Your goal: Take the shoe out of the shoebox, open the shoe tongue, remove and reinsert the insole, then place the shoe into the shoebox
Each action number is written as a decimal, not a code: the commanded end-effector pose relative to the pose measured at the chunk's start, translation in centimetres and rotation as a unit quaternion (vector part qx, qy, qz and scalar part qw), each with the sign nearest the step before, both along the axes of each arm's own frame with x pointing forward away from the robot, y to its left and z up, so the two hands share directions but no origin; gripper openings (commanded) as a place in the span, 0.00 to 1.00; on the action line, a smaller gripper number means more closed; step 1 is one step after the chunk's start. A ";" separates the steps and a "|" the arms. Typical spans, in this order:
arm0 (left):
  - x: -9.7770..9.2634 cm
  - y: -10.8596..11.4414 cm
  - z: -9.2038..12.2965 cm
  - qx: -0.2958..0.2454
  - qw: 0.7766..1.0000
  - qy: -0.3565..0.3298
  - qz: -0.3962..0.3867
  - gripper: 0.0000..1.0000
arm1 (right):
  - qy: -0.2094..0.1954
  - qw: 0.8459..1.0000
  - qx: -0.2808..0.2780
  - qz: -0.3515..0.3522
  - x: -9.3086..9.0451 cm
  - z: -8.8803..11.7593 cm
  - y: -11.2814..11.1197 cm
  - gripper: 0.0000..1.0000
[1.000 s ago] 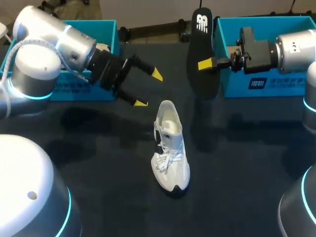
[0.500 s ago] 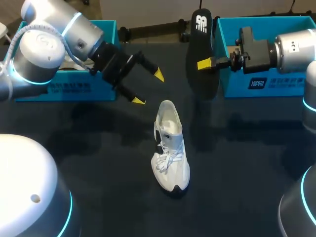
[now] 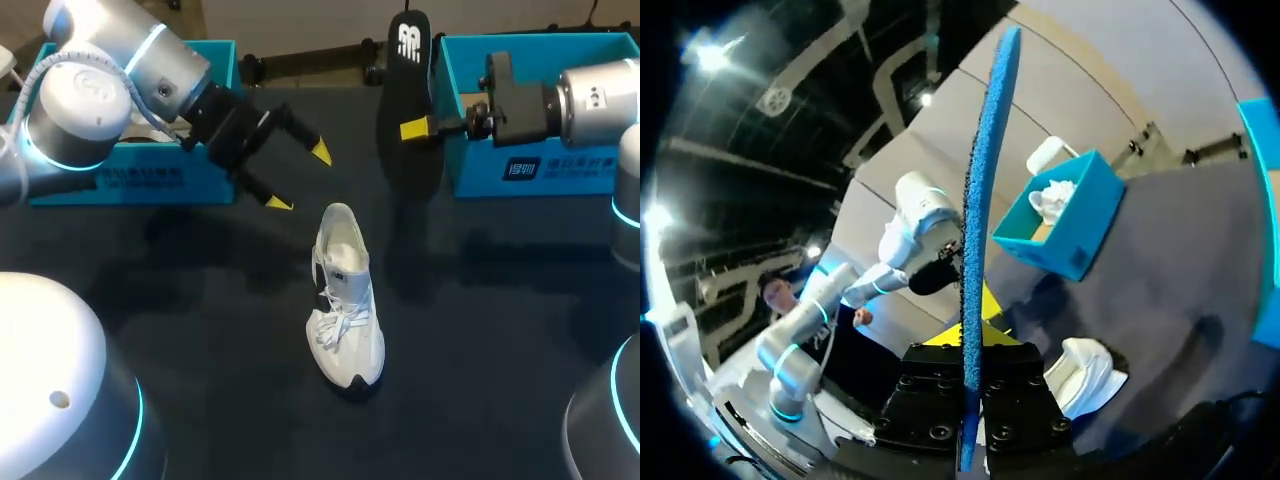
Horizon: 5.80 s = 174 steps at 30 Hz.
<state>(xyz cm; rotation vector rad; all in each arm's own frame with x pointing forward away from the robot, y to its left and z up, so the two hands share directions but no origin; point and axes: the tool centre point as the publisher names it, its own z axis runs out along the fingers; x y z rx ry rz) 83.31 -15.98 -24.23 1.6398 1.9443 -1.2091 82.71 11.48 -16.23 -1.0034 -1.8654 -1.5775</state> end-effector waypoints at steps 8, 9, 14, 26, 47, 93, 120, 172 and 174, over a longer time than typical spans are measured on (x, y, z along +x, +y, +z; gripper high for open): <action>0.0 1.1 -0.5 0.039 0.997 0.024 0.055 1.00 | -0.095 0.995 0.013 0.010 2.3 -2.8 1.6 0.00; 0.0 1.2 -0.6 0.043 0.997 0.029 0.061 1.00 | -0.096 0.995 0.013 0.010 2.4 -2.8 1.6 0.00; -0.1 1.6 -1.2 0.069 0.992 0.048 0.095 1.00 | -0.122 0.993 0.001 0.007 2.7 -3.0 1.6 0.00; -0.3 1.7 -3.2 0.149 0.953 0.122 0.232 1.00 | -0.122 0.993 0.001 0.007 2.7 -3.0 1.6 0.00; -0.6 1.4 -3.4 0.163 0.936 0.160 0.266 1.00 | -0.180 0.983 -0.014 0.018 3.1 -3.5 1.5 0.00; -2.4 3.6 -11.6 0.215 0.827 0.274 0.442 1.00 | -0.189 0.980 0.017 0.062 2.4 -6.9 6.5 0.00; -1.8 2.9 -12.1 0.204 0.833 0.260 0.443 1.00 | -0.163 0.984 0.048 0.050 1.9 -10.3 7.1 0.00; -2.5 2.6 -12.4 0.199 0.830 0.268 0.448 1.00 | -0.147 0.986 0.048 0.056 1.8 -11.3 8.0 0.00; -2.5 2.6 -12.4 0.199 0.830 0.269 0.447 1.00 | -0.146 0.986 0.050 0.059 1.8 -11.3 8.3 0.00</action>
